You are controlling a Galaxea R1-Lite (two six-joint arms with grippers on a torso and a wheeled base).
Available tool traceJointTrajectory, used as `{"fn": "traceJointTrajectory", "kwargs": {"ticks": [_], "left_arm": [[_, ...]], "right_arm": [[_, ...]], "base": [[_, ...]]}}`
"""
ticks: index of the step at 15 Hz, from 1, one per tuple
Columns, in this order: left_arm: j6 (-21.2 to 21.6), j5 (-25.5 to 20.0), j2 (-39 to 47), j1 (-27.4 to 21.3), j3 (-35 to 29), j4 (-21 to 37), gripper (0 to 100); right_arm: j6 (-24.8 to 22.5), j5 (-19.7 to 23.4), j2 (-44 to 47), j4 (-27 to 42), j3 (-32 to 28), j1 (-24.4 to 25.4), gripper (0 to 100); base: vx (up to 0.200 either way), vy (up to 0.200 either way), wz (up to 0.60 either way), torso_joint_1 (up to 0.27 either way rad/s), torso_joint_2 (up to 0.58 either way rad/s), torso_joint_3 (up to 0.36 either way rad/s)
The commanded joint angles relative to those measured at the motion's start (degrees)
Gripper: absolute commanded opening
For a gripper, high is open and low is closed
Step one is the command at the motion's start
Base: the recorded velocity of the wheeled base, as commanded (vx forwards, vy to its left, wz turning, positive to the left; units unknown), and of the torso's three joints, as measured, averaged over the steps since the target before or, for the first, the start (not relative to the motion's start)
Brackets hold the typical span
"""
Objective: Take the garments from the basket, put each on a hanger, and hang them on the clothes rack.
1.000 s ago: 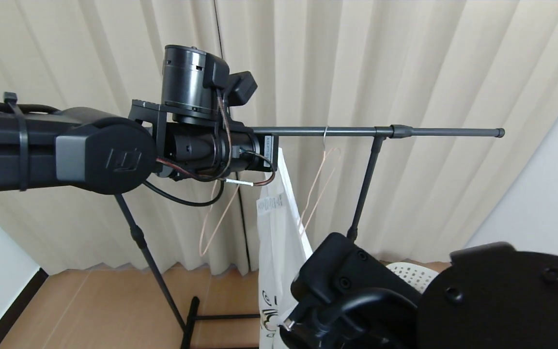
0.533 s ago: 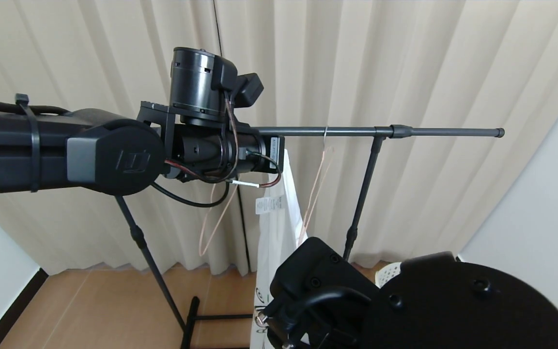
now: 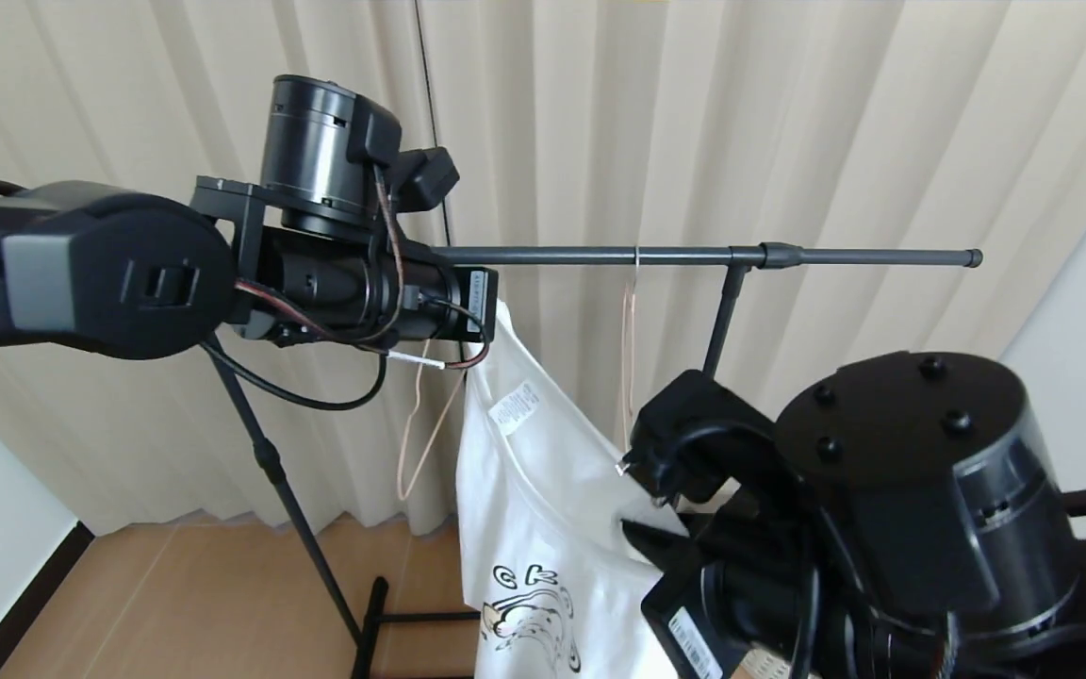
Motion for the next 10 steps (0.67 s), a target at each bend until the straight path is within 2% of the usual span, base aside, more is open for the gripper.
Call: {"fn": "traceJointTrajectory", "kwargs": {"ticks": [1,2,3,4,6,9,10], "left_arm": [[0.0,-0.1,-5.2,0.4,2.0,2.5,0],[0.4,-0.1,-8.0,0.4,5.3,3.3,0],[0.6,-0.1,-8.8,0.4,6.8,3.3,0],[2.2,-0.1,-12.7,0.4,12.4,3.2,0],[3.2,-0.4,-17.4,0.1,18.4,3.2,0],[3.0,-0.3,-21.9,-5.7,28.3,2.9,0],[2.9,-0.2,-22.4,-7.0,29.9,2.9,0]], "right_arm": [[-1.3,-0.7,-0.5,-0.4,-0.3,-6.0,0],[-2.4,-1.0,0.0,-0.7,-1.3,-9.4,0],[-2.3,-1.4,0.3,-0.7,-2.0,-10.4,0],[-1.9,-5.1,1.4,-0.7,-4.7,-12.5,0],[-2.2,-6.0,2.7,-0.7,-8.5,-14.3,0],[-2.1,-7.4,13.1,-0.5,-20.6,-15.8,0],[-2.1,-8.0,14.8,-0.6,-22.8,-16.2,0]], "base": [[0.0,0.0,0.0,0.0,0.0,0.0],[0.0,0.0,0.0,0.0,0.0,0.0],[0.0,0.0,0.0,0.0,0.0,0.0],[0.0,0.0,0.0,0.0,0.0,0.0],[0.0,0.0,0.0,0.0,0.0,0.0],[0.0,0.0,0.0,0.0,0.0,0.0],[0.0,0.0,0.0,0.0,0.0,0.0]]}}
